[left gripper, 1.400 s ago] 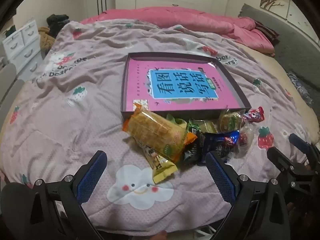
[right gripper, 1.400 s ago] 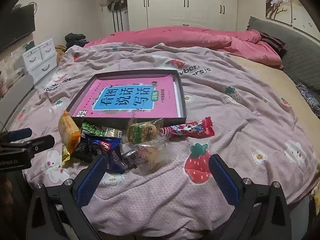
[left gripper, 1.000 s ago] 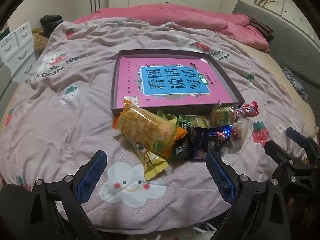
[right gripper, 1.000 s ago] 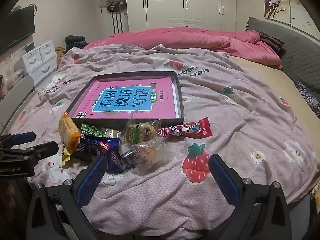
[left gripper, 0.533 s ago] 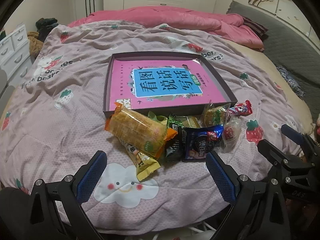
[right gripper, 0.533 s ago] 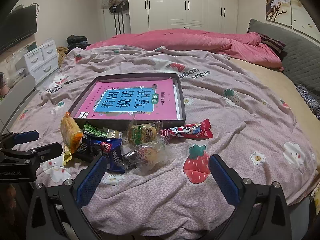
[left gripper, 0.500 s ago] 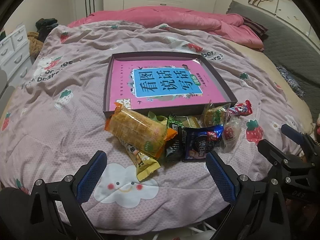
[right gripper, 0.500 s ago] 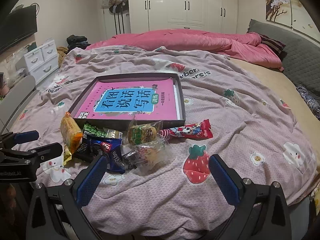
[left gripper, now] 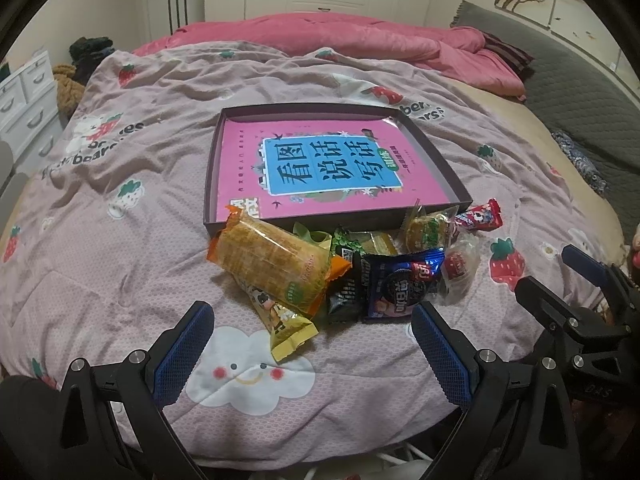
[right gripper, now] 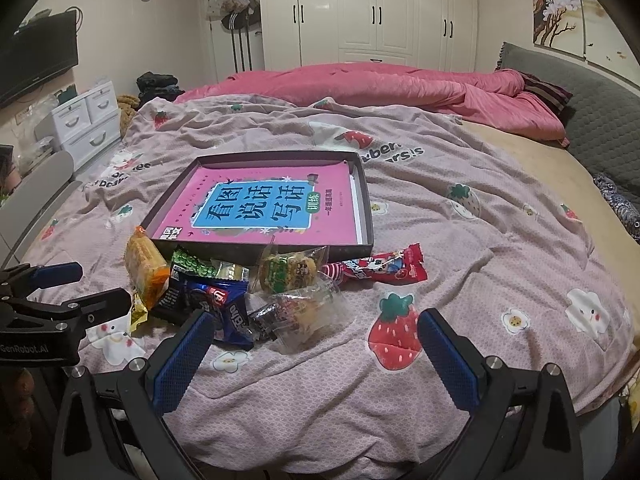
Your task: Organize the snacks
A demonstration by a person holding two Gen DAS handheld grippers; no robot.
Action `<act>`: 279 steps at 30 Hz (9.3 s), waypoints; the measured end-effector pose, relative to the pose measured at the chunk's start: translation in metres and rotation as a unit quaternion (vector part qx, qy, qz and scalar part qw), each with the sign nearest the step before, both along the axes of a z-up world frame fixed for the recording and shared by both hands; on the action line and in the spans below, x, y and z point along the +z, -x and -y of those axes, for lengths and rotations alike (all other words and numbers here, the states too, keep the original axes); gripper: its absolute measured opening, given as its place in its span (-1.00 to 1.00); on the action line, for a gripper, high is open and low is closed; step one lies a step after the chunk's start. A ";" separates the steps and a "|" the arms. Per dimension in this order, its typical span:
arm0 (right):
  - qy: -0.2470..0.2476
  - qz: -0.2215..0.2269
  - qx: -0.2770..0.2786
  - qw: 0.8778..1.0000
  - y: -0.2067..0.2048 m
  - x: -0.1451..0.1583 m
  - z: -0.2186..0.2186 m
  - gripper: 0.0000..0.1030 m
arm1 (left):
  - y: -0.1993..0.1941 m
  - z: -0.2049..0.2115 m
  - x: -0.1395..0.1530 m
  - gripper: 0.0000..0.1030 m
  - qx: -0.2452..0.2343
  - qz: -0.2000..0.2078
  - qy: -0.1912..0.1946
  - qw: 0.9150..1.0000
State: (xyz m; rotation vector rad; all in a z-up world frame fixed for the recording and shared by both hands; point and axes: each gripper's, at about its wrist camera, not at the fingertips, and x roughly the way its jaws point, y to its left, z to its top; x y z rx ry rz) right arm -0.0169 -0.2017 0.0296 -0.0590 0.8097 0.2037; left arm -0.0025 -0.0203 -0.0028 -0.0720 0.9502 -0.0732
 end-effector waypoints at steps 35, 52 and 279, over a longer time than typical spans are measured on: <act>-0.002 -0.001 0.003 1.000 0.000 0.000 0.000 0.99 | 0.000 -0.001 -0.003 0.92 0.000 -0.003 0.003 1.000; -0.014 -0.014 0.008 1.000 -0.008 -0.011 0.000 0.99 | -0.005 -0.010 -0.007 0.92 0.009 -0.014 0.014 1.000; -0.045 0.051 0.031 0.997 -0.112 -0.024 0.024 0.23 | -0.114 -0.062 0.003 0.22 0.043 0.021 0.076 0.996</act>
